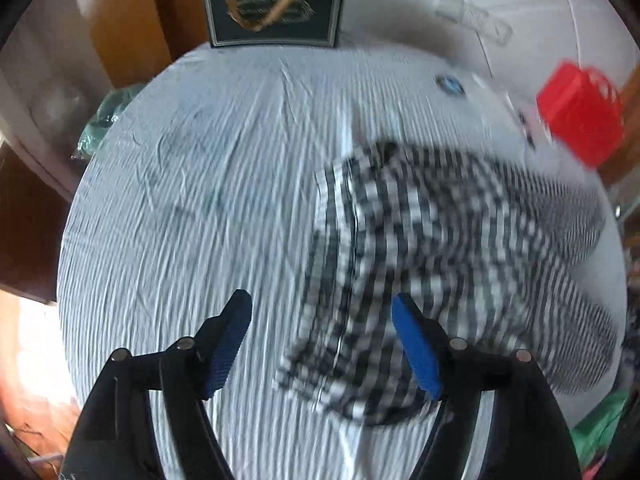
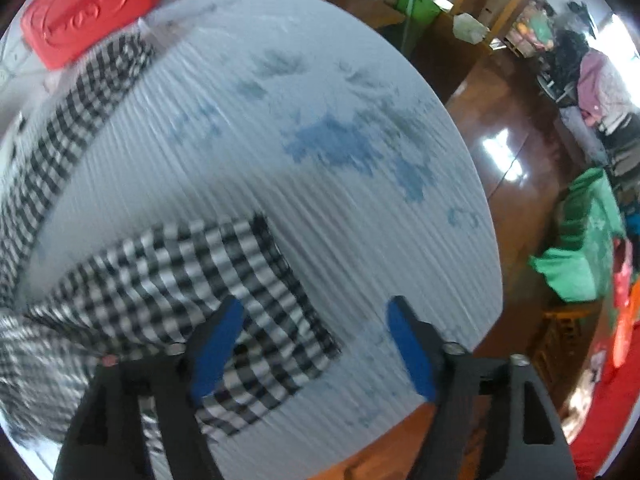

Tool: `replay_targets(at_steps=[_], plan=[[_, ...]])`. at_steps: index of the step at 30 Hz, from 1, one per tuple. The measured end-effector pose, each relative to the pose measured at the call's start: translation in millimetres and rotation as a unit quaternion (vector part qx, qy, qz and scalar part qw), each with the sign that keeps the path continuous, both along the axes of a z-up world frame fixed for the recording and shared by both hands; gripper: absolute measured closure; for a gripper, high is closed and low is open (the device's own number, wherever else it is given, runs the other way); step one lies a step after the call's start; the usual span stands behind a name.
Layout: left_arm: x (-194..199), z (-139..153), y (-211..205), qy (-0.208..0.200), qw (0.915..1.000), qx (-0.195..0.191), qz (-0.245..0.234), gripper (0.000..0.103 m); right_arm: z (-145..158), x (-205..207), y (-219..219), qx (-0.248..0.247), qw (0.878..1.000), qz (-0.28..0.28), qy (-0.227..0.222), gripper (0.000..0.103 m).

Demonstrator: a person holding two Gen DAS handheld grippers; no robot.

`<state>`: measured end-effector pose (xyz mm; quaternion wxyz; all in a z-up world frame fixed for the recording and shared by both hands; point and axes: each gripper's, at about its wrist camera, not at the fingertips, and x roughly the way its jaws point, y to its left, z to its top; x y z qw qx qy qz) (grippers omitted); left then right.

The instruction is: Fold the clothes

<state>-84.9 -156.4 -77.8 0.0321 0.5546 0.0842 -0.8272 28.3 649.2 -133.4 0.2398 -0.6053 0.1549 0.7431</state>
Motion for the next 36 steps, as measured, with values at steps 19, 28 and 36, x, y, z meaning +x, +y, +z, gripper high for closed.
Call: replay_targets(at_steps=[19, 28, 36], plan=[[-114.7, -63.6, 4.9, -0.052, 0.9978, 0.010, 0.040, 0.031, 31.0, -149.0, -32.0, -0.089, 0.990, 0.050, 0.096, 0.017], [-170.0, -85.8, 5.1, -0.073, 0.9962, 0.002, 0.048, 0.031, 24.1, -309.1, -59.8, -0.124, 0.986, 0.058, 0.096, 0.007], [-200.1, -111.7, 20.4, -0.108, 0.9935, 0.026, 0.023, 0.031, -14.0, -409.1, -71.2, -0.116, 0.992, 0.033, 0.034, 0.007]])
